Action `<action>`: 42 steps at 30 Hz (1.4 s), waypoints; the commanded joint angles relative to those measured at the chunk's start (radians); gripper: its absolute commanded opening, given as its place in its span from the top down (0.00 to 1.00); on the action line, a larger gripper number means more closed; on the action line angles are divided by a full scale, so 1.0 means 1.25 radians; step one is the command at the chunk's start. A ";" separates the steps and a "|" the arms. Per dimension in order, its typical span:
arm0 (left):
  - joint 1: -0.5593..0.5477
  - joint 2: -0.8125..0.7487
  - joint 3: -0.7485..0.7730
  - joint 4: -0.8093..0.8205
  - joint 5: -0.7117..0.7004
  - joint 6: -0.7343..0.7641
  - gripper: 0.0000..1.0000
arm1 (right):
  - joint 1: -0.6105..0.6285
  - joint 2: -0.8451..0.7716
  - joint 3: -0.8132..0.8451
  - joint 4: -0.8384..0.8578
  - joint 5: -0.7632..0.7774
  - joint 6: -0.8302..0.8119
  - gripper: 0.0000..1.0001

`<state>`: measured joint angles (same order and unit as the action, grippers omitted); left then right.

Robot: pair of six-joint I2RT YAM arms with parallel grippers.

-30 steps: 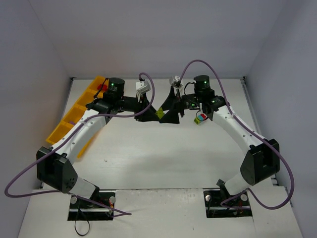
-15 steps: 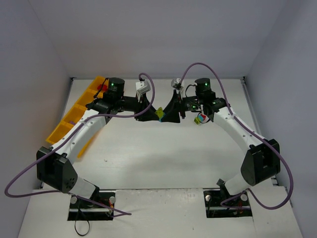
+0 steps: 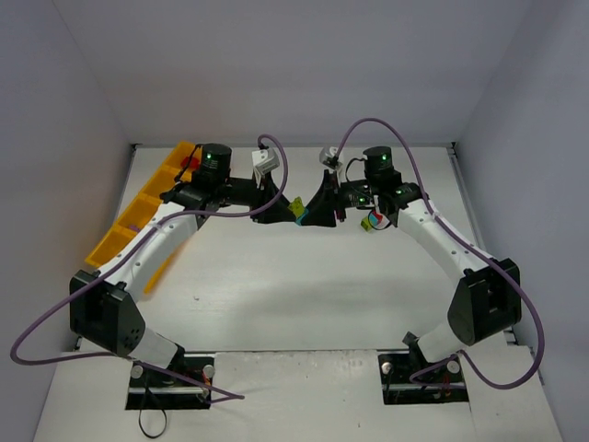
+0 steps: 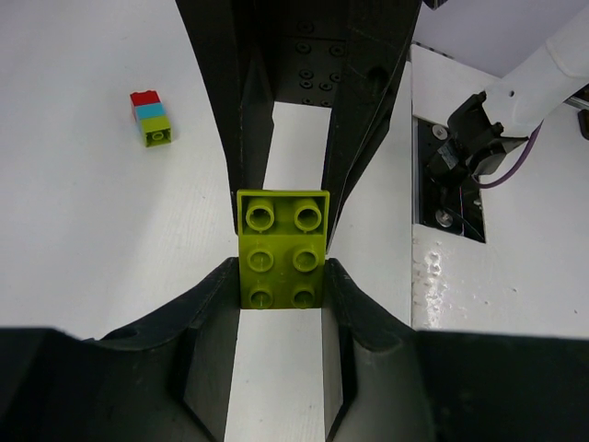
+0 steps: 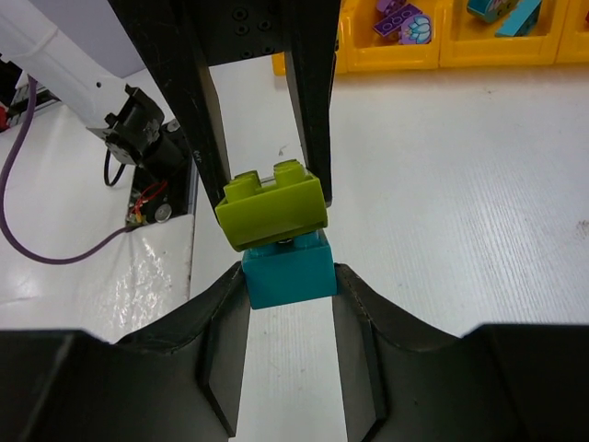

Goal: Sort the legos into containers by color

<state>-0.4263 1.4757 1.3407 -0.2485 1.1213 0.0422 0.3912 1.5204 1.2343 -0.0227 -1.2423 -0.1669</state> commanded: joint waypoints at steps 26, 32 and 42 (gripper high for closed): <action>0.215 -0.319 -0.271 -0.165 -1.173 -0.565 1.00 | 0.001 -0.116 -0.124 0.039 0.351 0.083 1.00; 0.380 -0.291 -0.279 -0.252 -1.184 -0.615 1.00 | 0.054 -0.102 -0.105 0.039 0.346 0.102 1.00; 0.572 -0.177 -0.274 -0.212 -1.162 -0.615 0.87 | 0.071 -0.114 -0.116 0.039 0.335 0.097 1.00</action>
<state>0.2459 1.2304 0.9718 -0.5453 -0.3367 -0.7094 0.4702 1.3994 1.0546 -0.0315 -0.8139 -0.0486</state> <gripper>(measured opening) 0.287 0.340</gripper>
